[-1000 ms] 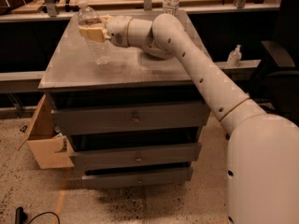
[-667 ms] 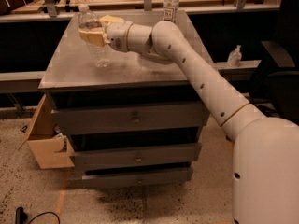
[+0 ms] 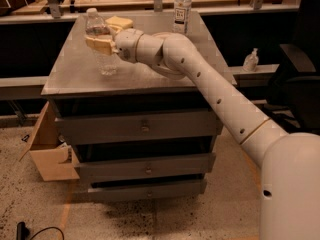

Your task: Place water bottle upright

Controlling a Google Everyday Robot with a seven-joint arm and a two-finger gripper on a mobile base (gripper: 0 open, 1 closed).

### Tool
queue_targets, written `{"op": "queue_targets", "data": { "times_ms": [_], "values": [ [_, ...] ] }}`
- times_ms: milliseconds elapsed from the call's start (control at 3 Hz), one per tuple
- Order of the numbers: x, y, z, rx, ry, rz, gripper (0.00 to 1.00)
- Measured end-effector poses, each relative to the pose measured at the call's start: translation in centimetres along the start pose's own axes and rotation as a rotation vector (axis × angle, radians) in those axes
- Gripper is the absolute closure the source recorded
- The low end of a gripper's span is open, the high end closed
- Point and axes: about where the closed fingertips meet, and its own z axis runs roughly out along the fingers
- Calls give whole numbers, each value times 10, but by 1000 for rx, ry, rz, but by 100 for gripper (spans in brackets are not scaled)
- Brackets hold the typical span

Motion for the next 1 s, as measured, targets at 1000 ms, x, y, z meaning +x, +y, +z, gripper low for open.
{"op": "queue_targets", "data": {
  "times_ms": [1000],
  "values": [
    [2,-4,-42,110,72,22,0]
  ]
}}
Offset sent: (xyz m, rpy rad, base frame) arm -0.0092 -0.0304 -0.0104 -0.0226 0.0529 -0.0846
